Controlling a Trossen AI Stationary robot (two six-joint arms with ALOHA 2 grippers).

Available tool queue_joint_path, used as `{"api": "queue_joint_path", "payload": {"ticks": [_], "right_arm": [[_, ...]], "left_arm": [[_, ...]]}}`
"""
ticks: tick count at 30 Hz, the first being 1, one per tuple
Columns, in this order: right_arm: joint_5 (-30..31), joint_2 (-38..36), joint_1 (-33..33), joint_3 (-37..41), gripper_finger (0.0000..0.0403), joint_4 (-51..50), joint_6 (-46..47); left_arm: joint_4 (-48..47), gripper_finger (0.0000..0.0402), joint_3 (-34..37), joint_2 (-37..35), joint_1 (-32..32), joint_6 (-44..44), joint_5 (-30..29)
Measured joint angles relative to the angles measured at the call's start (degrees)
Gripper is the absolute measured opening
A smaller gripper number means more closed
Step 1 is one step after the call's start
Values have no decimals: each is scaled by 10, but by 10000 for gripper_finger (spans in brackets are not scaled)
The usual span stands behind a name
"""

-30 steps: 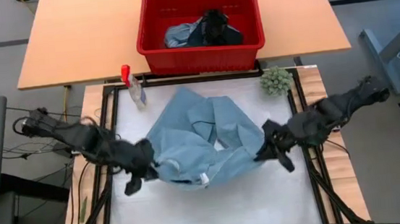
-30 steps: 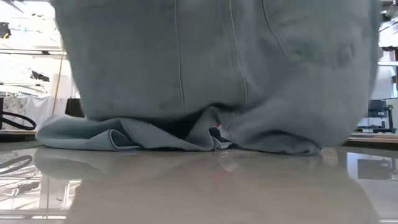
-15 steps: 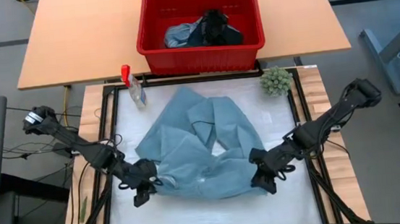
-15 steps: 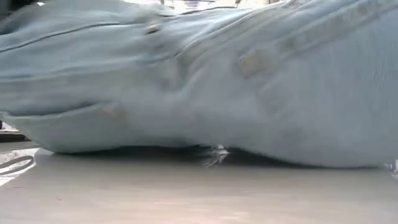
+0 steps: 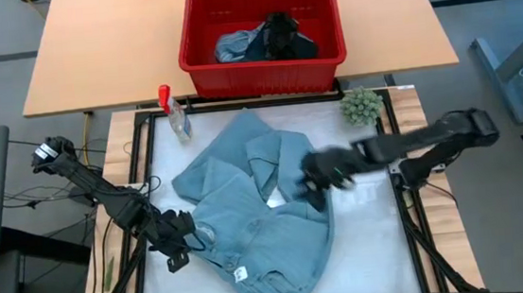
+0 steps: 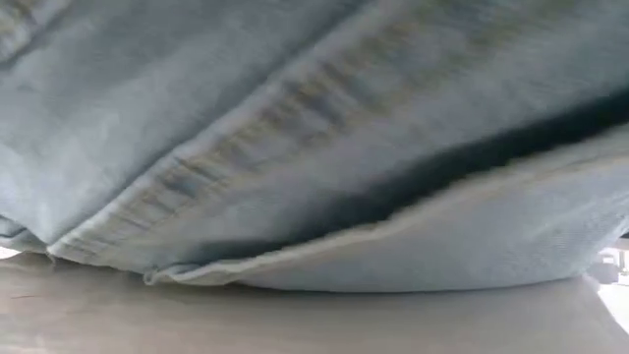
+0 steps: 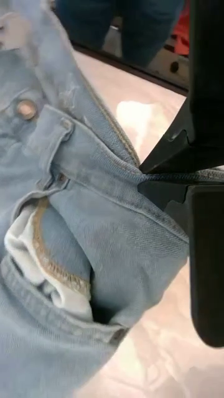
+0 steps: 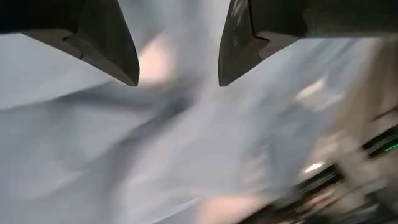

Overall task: Fold Laundry from Bin
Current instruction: Fold the blue pants from the red laundry bin

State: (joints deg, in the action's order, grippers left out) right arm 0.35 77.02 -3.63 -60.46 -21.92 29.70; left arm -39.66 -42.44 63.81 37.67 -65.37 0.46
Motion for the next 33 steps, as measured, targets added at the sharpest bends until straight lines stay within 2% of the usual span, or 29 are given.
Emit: {"api": "queue_joint_path", "payload": {"ticks": [6,9,12,17,22,27,33], "right_arm": [[24,102,157,1,244,148,-44],[25,153,206,1,244,216,-58],[24,205,242,-33,244,221,-67],[29,308,272,-157,244,91,-116],[42,411,287,-308,244,-32,-123],[51,502,300,-438,244,-161,-131],[27,595,297,-554,237,-309,-172]], "left_arm": [[-3,0,0,0,0,-62,-7],[-3,0,0,0,7,-93,-6],[-3,0,0,0,26,-135,-2],[-5,0,0,0,65,-211,-1],[-5,0,0,0,78,-252,-8],[3,0,0,0,78,-270,-11],[6,0,0,0,83,-273,-12]]}}
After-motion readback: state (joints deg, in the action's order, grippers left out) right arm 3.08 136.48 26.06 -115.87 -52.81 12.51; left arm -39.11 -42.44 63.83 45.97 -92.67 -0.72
